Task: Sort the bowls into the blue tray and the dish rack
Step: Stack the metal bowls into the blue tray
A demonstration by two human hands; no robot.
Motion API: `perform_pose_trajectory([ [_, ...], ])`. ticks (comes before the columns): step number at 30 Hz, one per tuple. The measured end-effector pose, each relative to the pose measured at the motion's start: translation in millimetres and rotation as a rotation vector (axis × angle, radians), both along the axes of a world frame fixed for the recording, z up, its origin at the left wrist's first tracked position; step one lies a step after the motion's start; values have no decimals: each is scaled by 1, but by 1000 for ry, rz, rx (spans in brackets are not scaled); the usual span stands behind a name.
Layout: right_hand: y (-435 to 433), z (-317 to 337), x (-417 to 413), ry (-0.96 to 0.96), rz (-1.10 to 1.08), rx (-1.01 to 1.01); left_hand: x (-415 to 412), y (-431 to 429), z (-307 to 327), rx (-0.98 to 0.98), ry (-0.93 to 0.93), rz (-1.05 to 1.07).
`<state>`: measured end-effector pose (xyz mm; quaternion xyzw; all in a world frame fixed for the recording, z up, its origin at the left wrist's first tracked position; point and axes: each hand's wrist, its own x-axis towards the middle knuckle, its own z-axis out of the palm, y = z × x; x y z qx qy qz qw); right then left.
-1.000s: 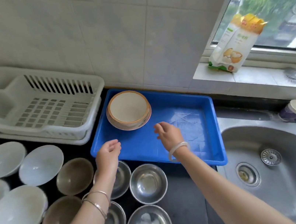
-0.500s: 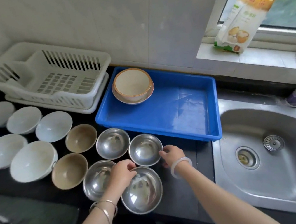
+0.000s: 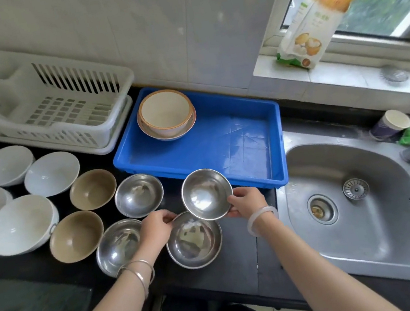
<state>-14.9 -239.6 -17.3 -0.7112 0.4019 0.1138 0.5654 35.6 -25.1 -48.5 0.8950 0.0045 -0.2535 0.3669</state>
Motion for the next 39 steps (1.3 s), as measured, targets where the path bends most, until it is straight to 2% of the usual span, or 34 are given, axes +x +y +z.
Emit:
perform_pose_trajectory([
  [9, -1, 8, -22, -9, 45, -127, 11, -20, -5, -233, 105, 203],
  [17, 15, -2, -21, 50, 178, -281, -5, -15, -10, -465, 312, 406],
  [26, 18, -18, -21, 26, 120, -309, -5, -14, -12, -496, 370, 421],
  [35, 16, -34, -27, 17, -159, -112, 3, -11, -6, -516, 433, 350],
  [39, 17, -38, -25, 20, -281, 208, 7, -9, -3, -535, 485, 331],
])
